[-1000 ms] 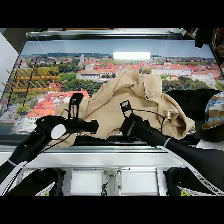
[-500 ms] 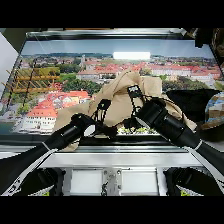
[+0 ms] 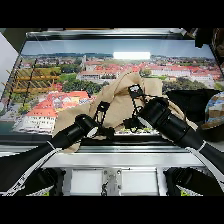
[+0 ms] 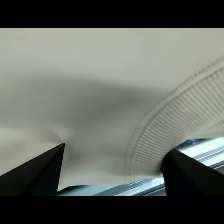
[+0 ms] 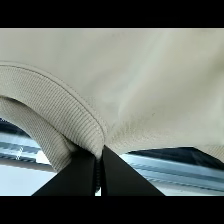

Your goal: Fold the clothes and pants, and hang the long-sleeved shirts on hangers.

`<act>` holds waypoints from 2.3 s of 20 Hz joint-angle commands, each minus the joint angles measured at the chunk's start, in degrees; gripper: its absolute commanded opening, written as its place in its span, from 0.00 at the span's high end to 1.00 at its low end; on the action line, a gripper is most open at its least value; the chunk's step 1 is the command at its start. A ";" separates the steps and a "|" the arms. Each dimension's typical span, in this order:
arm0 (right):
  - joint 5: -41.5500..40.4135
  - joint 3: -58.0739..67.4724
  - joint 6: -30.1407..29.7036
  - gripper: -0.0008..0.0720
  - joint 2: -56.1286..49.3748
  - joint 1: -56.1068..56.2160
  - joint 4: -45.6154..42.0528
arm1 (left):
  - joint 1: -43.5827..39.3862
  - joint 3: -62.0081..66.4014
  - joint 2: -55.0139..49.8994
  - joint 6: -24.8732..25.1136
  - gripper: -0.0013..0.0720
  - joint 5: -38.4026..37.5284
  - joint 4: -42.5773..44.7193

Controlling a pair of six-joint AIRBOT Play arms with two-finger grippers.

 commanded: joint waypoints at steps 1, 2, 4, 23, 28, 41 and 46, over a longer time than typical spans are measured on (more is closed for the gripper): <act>0.11 0.04 -0.02 0.96 0.04 -0.02 0.02 | 0.04 -0.61 1.95 -2.75 0.14 -1.05 4.61; 0.13 0.04 -0.02 0.96 0.04 -0.02 0.02 | 0.04 -0.61 2.60 -4.50 0.14 -1.73 7.32; 0.13 0.04 0.00 0.96 0.04 -0.02 0.04 | 0.04 -0.63 2.58 -5.90 0.14 -2.64 9.20; 7.39 13.38 -17.73 0.96 0.02 -11.65 -0.94 | 6.47 16.31 17.03 3.65 0.96 -9.18 5.49; 10.69 47.54 -22.71 0.96 0.02 -15.63 -1.66 | 6.67 49.90 19.12 14.71 0.96 -8.92 -1.77; 23.96 19.56 -17.42 0.96 7.67 -15.37 4.72 | 4.33 34.01 6.86 17.55 0.96 -35.56 -3.37; 19.56 1.29 -11.96 0.96 11.69 -11.08 7.23 | 4.33 13.38 6.88 18.67 0.96 -24.11 -21.49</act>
